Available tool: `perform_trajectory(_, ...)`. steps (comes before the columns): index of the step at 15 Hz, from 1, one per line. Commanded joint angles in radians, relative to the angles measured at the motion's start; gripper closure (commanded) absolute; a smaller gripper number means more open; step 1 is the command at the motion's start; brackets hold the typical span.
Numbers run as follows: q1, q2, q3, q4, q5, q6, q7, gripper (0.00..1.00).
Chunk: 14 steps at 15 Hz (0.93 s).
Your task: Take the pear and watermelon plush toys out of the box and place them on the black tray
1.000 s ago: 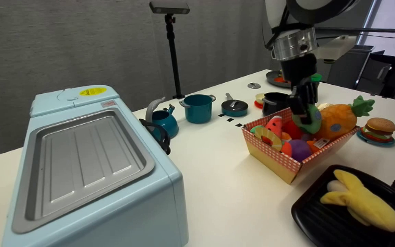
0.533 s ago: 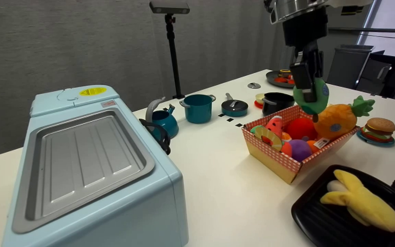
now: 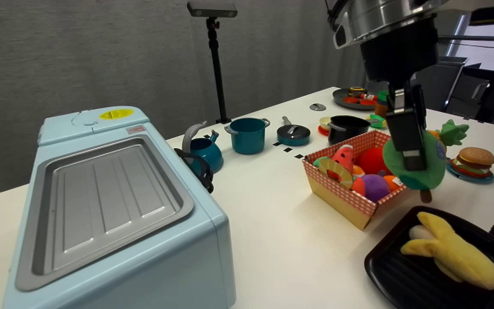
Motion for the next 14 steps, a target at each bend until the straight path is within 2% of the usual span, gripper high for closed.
perform_trajectory(1,0.026,-0.008,0.013,-0.065,0.028,0.053,0.026,0.95)
perform_trajectory(6,0.040,0.023,0.004,-0.124,0.014,0.151,0.063,0.95)
perform_trajectory(10,0.037,0.041,0.003,-0.156,0.026,0.183,0.072,0.95)
perform_trajectory(11,0.036,0.045,0.002,-0.159,0.026,0.183,0.071,0.55)
perform_trajectory(12,0.036,0.047,0.001,-0.163,0.024,0.183,0.070,0.54)
perform_trajectory(14,0.034,0.051,-0.002,-0.164,0.020,0.173,0.068,0.41)
